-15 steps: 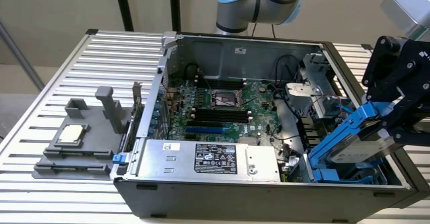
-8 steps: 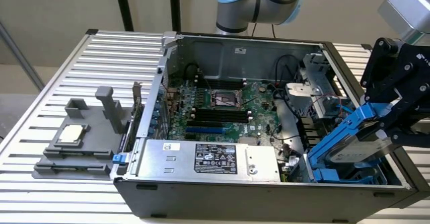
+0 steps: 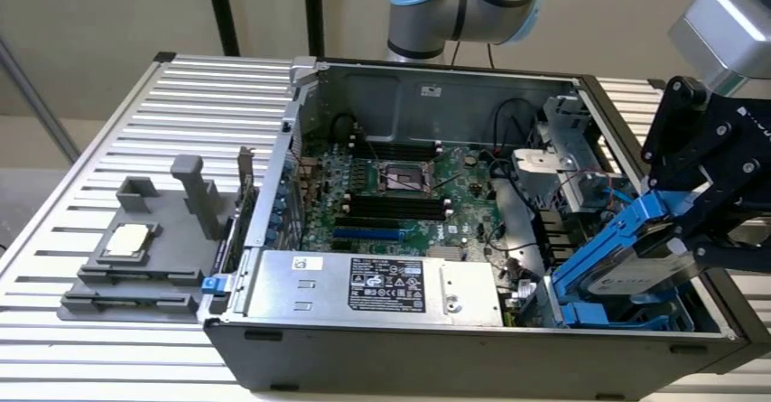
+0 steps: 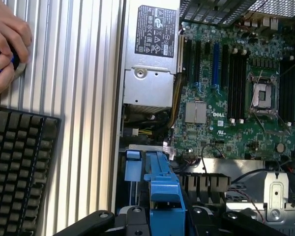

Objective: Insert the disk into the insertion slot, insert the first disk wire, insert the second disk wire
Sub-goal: 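Insert the disk into the insertion slot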

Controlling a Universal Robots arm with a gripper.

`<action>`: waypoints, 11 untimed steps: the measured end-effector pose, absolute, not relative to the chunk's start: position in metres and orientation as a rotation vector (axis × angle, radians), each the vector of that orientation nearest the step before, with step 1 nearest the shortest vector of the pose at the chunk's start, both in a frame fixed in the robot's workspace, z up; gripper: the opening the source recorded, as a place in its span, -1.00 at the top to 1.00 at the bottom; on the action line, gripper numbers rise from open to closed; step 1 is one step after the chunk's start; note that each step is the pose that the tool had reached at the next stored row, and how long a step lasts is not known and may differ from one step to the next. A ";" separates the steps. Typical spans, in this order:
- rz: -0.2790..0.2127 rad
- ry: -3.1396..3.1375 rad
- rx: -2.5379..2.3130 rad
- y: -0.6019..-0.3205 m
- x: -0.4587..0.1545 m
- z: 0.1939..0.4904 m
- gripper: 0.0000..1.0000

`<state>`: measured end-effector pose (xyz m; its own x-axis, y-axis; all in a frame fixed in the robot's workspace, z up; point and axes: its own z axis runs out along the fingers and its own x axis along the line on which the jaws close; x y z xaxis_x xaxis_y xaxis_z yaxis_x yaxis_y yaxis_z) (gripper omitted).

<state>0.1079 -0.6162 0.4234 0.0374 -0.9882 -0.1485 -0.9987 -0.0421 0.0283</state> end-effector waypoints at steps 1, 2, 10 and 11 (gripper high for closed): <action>0.195 2.115 -2.201 -0.616 0.108 0.423 0.36; 0.195 2.114 -2.201 -0.616 0.108 0.422 0.36; 0.198 2.111 -2.201 -0.616 0.108 0.417 0.36; 0.198 2.111 -2.201 -0.616 0.108 0.417 0.36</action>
